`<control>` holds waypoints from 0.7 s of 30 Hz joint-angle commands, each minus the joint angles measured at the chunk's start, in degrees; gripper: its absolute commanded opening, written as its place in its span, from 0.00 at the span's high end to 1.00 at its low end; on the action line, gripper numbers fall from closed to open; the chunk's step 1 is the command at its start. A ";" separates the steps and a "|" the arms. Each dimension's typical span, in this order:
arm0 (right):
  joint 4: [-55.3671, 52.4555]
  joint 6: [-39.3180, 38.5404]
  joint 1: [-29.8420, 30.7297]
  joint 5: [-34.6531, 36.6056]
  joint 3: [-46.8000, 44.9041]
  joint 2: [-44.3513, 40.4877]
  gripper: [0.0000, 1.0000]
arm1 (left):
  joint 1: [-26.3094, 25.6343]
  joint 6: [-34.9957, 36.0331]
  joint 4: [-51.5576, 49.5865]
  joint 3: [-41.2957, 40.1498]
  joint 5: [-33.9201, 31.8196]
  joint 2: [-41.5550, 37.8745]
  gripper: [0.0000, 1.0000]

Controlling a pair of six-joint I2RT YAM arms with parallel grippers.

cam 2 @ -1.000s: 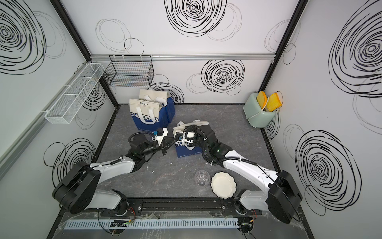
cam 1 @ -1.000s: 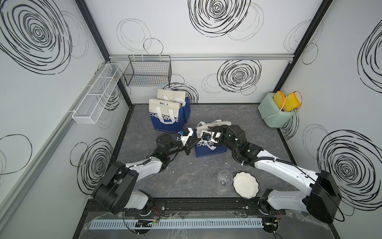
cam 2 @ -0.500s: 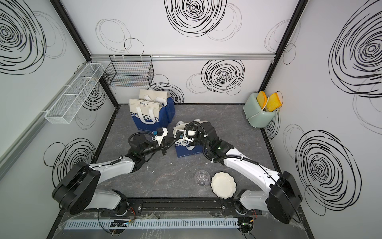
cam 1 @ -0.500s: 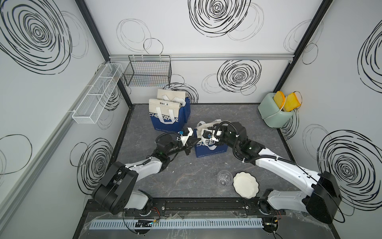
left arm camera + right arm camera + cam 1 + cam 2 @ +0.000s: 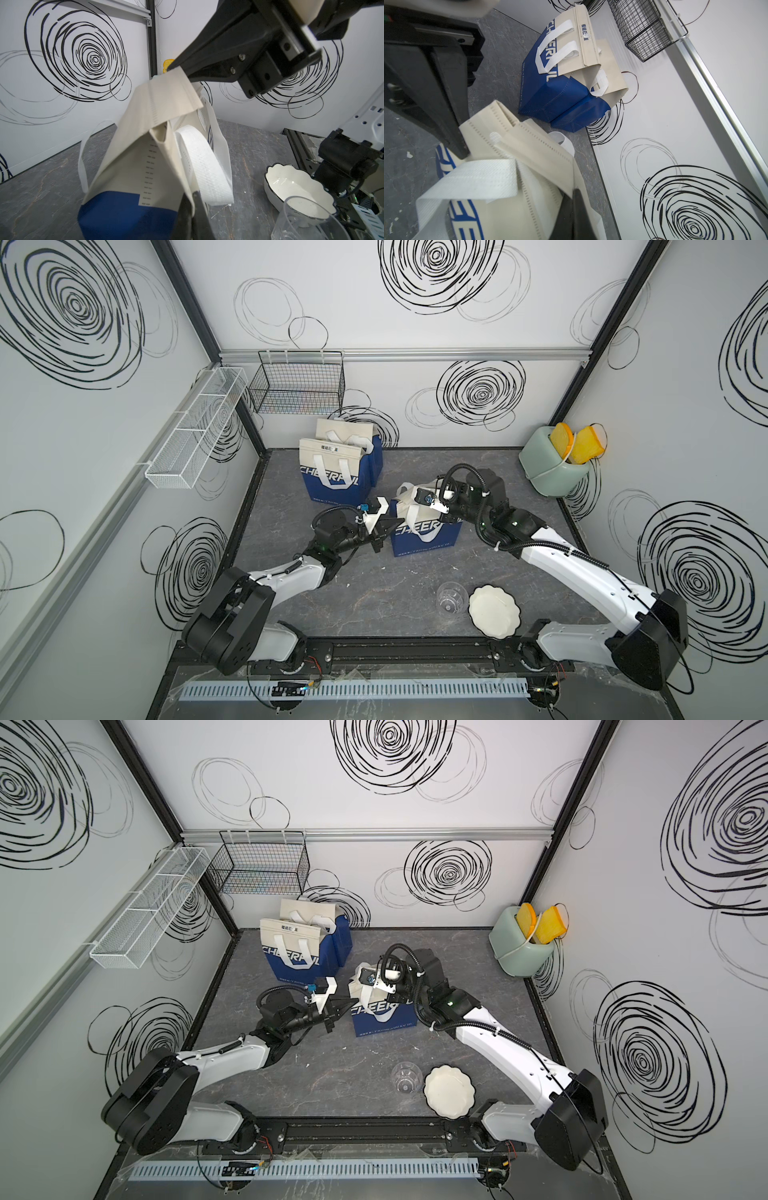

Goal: Open the takeout bag
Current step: Open the takeout bag at the center of the board.

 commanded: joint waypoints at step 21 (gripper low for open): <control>3.74 -1.12 -0.11 2.76 -5.18 -4.28 0.53 | -0.30 1.25 1.96 -0.53 1.23 -0.82 1.00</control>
